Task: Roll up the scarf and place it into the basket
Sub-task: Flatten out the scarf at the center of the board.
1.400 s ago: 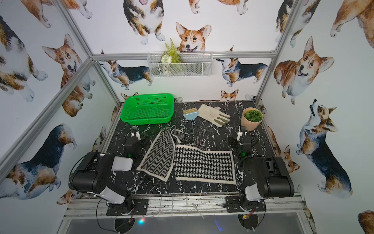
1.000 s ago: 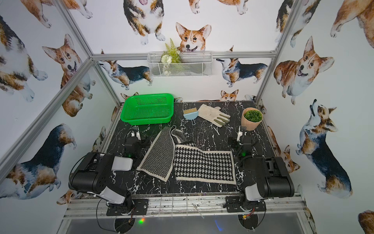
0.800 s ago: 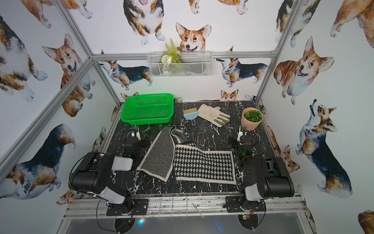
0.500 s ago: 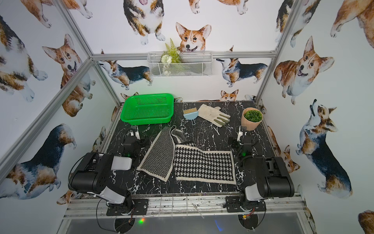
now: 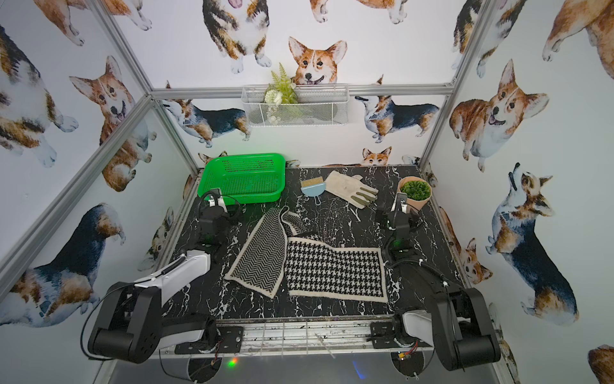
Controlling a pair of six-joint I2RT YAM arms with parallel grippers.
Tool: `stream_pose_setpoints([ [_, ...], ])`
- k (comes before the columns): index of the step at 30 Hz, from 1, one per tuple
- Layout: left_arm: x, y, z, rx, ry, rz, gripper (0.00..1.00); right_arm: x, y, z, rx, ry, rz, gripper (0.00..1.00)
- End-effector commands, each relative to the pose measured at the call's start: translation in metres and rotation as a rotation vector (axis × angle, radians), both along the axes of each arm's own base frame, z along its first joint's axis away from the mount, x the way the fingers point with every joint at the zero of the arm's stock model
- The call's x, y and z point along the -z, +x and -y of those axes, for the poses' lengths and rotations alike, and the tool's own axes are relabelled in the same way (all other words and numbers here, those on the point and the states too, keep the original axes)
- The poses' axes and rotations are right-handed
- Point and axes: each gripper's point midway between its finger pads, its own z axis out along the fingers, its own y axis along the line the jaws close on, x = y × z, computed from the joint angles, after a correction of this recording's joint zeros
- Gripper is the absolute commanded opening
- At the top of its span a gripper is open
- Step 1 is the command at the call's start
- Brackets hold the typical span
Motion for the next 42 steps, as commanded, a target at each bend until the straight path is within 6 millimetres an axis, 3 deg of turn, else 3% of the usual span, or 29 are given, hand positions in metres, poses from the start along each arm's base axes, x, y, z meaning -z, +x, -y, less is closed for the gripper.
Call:
stream_pose_setpoints([
  [1,0.037,-0.045,0.008,-0.066,-0.197,-0.274,1.0,0.022,-0.032,0.002,0.063,0.151,-0.215,1.0],
  [7,0.042,-0.115,0.048,-0.079,-0.372,-0.385,1.0,0.041,-0.079,-0.019,0.046,0.39,-0.414,1.0],
  [12,0.075,-0.176,0.065,-0.173,-0.561,-0.543,1.0,0.069,-0.124,-0.031,0.039,0.515,-0.548,1.0],
  [18,0.119,-0.216,0.097,-0.133,-0.802,-0.655,1.0,0.092,-0.159,-0.032,0.069,0.566,-0.656,1.0],
  [23,0.144,-0.232,0.104,-0.138,-0.857,-0.706,0.97,0.109,-0.181,-0.036,0.083,0.605,-0.72,0.98],
  [28,0.162,-0.235,0.112,-0.124,-0.881,-0.744,0.79,0.12,-0.195,-0.036,0.106,0.63,-0.746,0.97],
  [39,0.196,-0.238,0.129,-0.108,-0.779,-0.893,0.75,0.132,-0.207,-0.039,0.126,0.631,-0.823,0.97],
  [40,0.197,-0.238,0.13,-0.109,-0.772,-0.897,0.72,0.133,-0.209,-0.039,0.132,0.63,-0.829,0.97],
  [42,0.199,-0.235,0.131,-0.104,-0.772,-0.89,0.57,0.137,-0.211,-0.04,0.136,0.631,-0.848,0.97],
])
